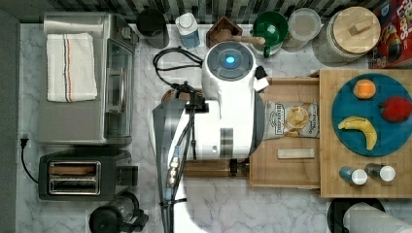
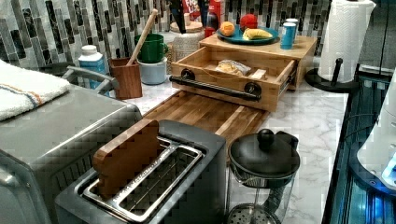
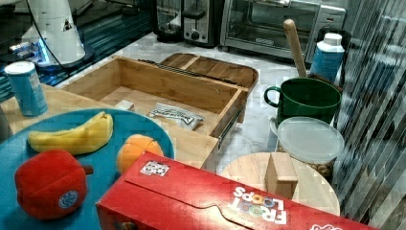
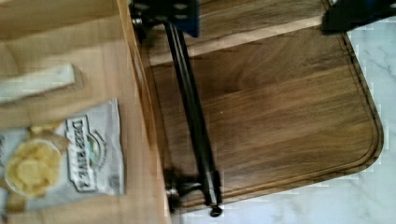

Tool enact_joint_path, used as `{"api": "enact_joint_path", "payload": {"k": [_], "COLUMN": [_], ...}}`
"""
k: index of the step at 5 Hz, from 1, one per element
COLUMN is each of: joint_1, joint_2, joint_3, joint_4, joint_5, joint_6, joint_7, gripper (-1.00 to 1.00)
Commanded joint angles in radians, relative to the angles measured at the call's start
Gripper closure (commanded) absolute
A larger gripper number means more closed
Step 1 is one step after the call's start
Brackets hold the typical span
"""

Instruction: Close the drawer.

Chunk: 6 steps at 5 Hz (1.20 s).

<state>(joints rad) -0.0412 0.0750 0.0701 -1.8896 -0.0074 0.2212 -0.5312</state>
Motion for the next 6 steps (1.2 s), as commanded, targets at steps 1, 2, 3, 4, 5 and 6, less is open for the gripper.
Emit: {"api": "enact_joint_path", "payload": {"k": [1, 2, 3, 4, 5, 6], "joint_1": [0.059, 0.044, 0.031, 0.030, 0.027, 0.039], "joint_2": [0.013, 0.023, 0.031, 0.042, 0.045, 0.062], "joint_3": [0.087, 0.106, 0.098, 0.089, 0.087, 0.064], "joint_4": [-0.094, -0.170, -0.237, -0.290, -0.358, -0.403], "joint_5": [-0.106, -0.160, -0.164, -0.182, -0.220, -0.237], "joint_6": [0.096, 0.193, 0.297, 0.377, 0.469, 0.556], "joint_7": [-0.040, -0.030, -0.054, -0.044, -0.011, 0.014], "gripper": [1.00, 1.00, 1.00, 1.00, 1.00, 1.00]}}
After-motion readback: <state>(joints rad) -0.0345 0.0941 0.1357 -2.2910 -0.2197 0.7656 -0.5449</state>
